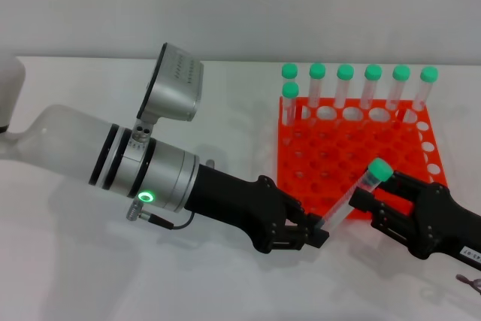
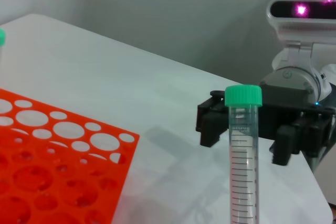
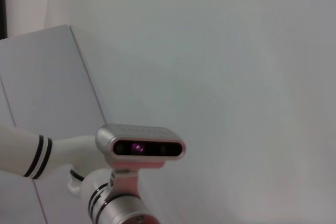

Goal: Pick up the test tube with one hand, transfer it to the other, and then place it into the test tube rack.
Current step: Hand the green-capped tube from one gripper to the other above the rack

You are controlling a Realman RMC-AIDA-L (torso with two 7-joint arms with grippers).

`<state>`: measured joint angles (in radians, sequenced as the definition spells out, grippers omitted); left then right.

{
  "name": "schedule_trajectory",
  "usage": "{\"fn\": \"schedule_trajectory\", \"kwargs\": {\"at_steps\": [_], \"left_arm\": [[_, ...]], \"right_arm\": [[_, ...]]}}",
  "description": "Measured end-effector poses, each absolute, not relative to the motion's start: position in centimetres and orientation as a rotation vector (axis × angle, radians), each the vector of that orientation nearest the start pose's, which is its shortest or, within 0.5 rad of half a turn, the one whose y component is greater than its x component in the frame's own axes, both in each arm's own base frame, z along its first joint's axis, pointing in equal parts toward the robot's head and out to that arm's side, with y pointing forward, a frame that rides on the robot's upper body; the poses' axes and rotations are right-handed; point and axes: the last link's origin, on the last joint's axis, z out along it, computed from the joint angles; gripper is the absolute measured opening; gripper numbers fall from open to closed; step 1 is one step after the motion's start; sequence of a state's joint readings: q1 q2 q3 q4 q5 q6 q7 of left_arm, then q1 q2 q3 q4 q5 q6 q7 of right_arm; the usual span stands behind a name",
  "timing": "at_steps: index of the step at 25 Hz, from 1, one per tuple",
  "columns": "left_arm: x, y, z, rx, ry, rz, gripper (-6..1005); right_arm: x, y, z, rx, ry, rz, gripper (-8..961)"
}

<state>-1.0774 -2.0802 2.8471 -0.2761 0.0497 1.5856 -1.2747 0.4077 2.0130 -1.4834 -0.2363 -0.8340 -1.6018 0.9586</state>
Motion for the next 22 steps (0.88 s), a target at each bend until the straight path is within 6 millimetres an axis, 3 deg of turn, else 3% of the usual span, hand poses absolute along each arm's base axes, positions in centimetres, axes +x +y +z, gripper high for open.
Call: {"fn": "schedule_trajectory", "kwargs": {"at_steps": [11,18,22], "left_arm": [[-16.19,35.89,-7.54,-3.215,-0.462,-0.481,184],[-16.18,36.05,-7.65,-3.21,-0.459,-0.464,183],[-16.26,36.09,-7.68,-3.211,-0.456,-0.447,183]], "right_arm": [[25.69,27.92,-3.58,-2.456,0.614,1.301,404],[25.62,28.1,-3.62,-2.452,0.629,1.302,393],[25.7,28.16,-3.6,-2.447,0.634,1.298,330]]}}
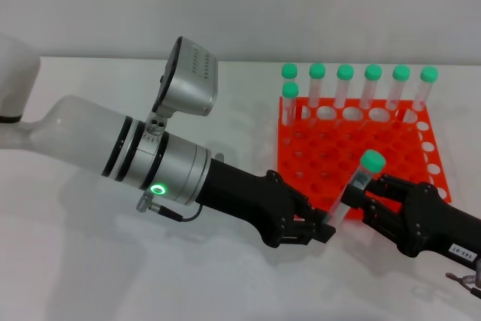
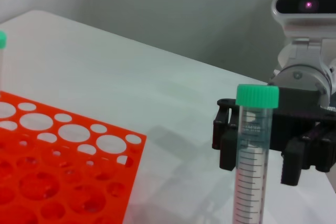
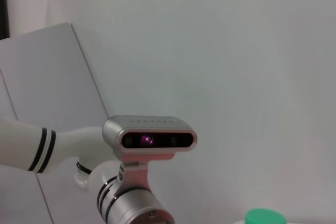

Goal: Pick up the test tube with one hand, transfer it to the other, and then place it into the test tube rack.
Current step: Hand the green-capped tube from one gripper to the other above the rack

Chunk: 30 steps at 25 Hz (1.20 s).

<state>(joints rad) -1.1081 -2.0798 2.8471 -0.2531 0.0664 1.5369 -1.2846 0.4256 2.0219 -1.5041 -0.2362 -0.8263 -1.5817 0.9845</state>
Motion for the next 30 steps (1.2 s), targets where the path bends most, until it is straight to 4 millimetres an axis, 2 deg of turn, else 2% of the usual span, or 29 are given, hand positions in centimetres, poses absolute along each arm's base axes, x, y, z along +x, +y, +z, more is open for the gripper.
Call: {"fn": "schedule_trajectory", "kwargs": {"at_steps": [11,16,22,27,30], "left_arm": [[-16.1,36.3,-7.6,-3.211,-0.445,-0.439,184],[-16.1,36.3,-7.5,-3.208,-0.446,-0.437,183],[-16.4,36.3,-7.3,-3.204,-0.45,-0.438,184],[-16.7,36.5,-6.9,-3.164,-0.481,-0.495,374],[-17.1,36.5,-6.6,-3.131,-0.515,-0.537,454]], "right_arm": [[25.8,28.3,-3.7,-2.444,0.64,1.285,299],[25.8,28.3,-3.7,-2.437,0.645,1.284,200],[26.0,28.4,-3.6,-2.419,0.657,1.279,198],[26.1,28.4,-3.6,-2.416,0.659,1.278,199],[26.1,28.5,-3.6,-2.415,0.658,1.279,199]]}}
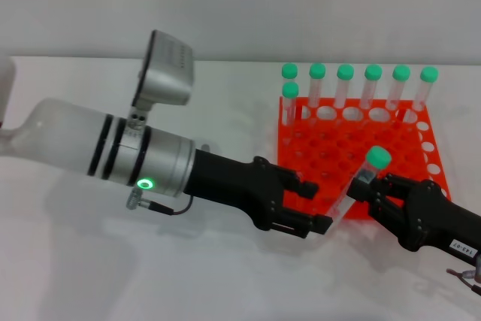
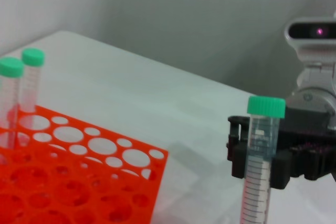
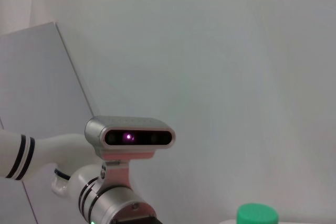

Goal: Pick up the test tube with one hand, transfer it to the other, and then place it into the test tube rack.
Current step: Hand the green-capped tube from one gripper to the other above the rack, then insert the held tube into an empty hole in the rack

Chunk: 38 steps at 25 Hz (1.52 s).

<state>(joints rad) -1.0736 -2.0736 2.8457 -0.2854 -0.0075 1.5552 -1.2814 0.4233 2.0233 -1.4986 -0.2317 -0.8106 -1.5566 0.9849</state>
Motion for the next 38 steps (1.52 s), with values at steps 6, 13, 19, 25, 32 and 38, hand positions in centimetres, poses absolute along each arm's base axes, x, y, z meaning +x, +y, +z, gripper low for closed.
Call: {"fn": "schedule_trajectory", "kwargs": {"at_steps": [6,13,19,25,32,38], "left_arm": [[-18.8,36.1,-4.2,-3.014,-0.517,-0.727,614],[-24.0,33.7,-0.4,-2.628,-0.495,-1.033,844],[-29.3,29.1,1.9,-2.256,-0.441,-1.12,888],[-32.6,24.3,1.8,-1.975,-0.409,-1.089,888],[-34.5,21.1,1.4,-1.785,-0.45,-1.035,888],[-34.6,20.6,1.1,-1.729,-0.468,-1.038,888]], "right_arm": [[26.2,28.5,-3.4,-2.405,0.659,1.28,199],[25.9,29.0,-2.9,-2.394,0.636,1.291,200],[25.0,29.8,-2.3,-2.398,0.563,1.306,200],[24.3,31.4,-2.1,-2.389,0.514,1.248,201],[23.3,34.5,-2.6,-2.375,0.511,1.134,202],[22.9,36.5,-2.4,-2.313,0.536,1.084,202]]}}
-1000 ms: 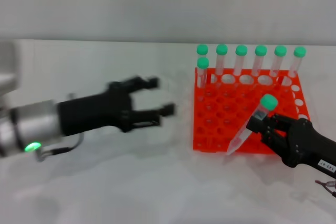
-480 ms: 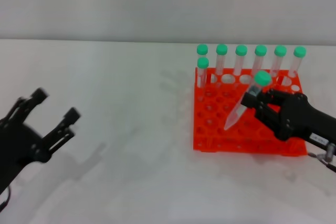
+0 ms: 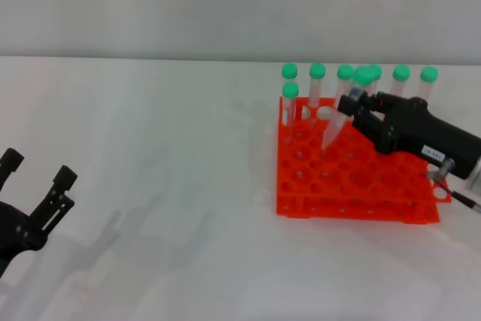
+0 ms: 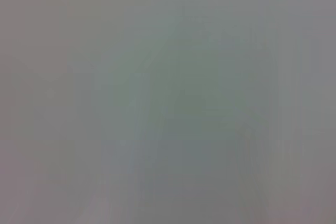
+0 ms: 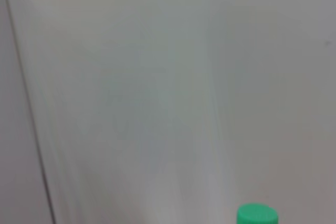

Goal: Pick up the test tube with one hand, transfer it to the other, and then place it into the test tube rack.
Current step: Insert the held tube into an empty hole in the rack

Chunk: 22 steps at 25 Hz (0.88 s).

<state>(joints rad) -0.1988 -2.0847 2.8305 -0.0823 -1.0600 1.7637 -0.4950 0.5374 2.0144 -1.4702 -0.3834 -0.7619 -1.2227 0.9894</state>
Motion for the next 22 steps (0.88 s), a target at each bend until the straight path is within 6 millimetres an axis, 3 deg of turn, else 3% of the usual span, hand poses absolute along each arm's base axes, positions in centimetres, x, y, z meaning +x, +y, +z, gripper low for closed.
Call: {"fn": "schedule_trajectory", "kwargs": {"at_steps": [22], "left_arm": [[-34.9,21.1,1.6,-1.651,-0.443,-1.001,888]], "right_arm": [[18.7,41.6,-4.2,-2.321,0.525,0.916,204]]}}
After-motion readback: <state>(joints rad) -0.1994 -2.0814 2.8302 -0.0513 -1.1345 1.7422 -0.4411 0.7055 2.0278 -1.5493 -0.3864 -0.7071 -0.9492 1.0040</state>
